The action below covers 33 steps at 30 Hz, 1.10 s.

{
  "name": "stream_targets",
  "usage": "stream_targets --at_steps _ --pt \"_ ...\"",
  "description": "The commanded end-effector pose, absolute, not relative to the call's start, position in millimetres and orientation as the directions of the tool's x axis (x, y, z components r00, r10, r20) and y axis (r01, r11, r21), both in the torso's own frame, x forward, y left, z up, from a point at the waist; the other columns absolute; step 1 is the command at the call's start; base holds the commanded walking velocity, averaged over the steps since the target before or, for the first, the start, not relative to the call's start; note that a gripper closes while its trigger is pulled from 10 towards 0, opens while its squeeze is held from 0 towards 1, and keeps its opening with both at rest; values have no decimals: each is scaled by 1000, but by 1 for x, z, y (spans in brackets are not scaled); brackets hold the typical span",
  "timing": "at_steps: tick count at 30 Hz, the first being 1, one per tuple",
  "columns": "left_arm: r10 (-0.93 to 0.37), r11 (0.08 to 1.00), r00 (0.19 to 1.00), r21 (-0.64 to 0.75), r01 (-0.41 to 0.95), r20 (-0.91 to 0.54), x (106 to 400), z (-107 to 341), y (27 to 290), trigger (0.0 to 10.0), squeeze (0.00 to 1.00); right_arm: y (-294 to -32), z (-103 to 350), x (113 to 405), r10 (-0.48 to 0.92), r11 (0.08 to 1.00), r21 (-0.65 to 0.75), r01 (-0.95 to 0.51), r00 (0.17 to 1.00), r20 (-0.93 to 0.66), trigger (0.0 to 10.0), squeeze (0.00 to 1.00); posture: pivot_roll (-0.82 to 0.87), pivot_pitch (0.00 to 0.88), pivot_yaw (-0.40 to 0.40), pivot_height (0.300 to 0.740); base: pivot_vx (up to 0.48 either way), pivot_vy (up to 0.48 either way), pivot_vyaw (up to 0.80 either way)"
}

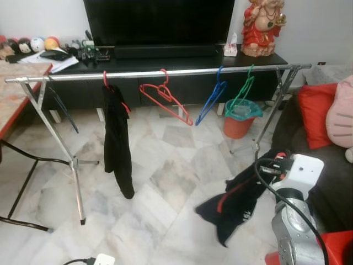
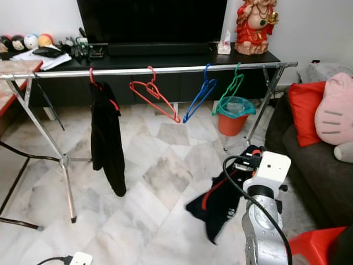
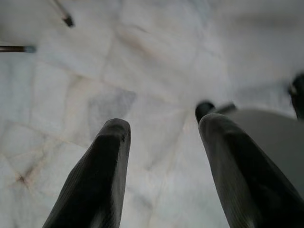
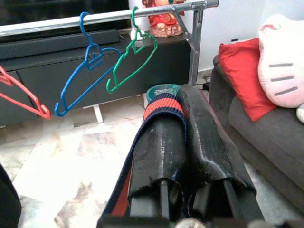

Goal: Hang hanger

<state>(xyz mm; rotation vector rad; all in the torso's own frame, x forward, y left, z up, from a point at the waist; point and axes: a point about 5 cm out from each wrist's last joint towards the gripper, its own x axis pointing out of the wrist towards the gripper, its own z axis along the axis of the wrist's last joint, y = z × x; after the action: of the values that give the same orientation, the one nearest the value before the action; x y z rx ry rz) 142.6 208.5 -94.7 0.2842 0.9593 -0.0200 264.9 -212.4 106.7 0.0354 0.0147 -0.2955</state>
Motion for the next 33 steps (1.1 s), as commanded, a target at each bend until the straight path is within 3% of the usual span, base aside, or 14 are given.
stream_targets --at_steps 1,2,3,6,12,23,33 --pt "114 968 643 230 99 -757 159 -87 208 10000 0 -215 108 266 -294 955 35 294 956 -4 10000 0 -133 0 1 740 0 0 0" --pt "70 970 795 229 87 -602 213 -57 201 10000 0 -217 101 264 -297 954 29 298 955 -25 10000 0 -131 0 0 740 0 0 0" --pt "68 970 857 235 63 -511 237 -39 200 10000 0 -219 95 263 -299 954 25 300 953 -43 10000 0 -133 0 1 740 0 0 0" --pt "71 972 882 233 44 -465 244 -31 200 10000 0 -220 89 262 -297 954 25 299 953 -60 10000 0 -134 0 1 740 0 0 0" --pt "47 979 979 203 -7 -197 263 7 200 10000 0 -226 55 254 -307 950 13 313 937 -167 10000 0 -131 0 -1 740 0 0 0" --pt "-3 986 1000 169 5 -8 271 43 190 10000 0 -225 33 247 -312 945 35 326 927 -208 10000 0 -123 0 1 740 0 0 0" --pt "-41 987 999 153 37 26 289 59 181 10000 0 -225 34 251 -319 943 32 330 929 -189 10000 0 -135 0 14 740 247 0 0"
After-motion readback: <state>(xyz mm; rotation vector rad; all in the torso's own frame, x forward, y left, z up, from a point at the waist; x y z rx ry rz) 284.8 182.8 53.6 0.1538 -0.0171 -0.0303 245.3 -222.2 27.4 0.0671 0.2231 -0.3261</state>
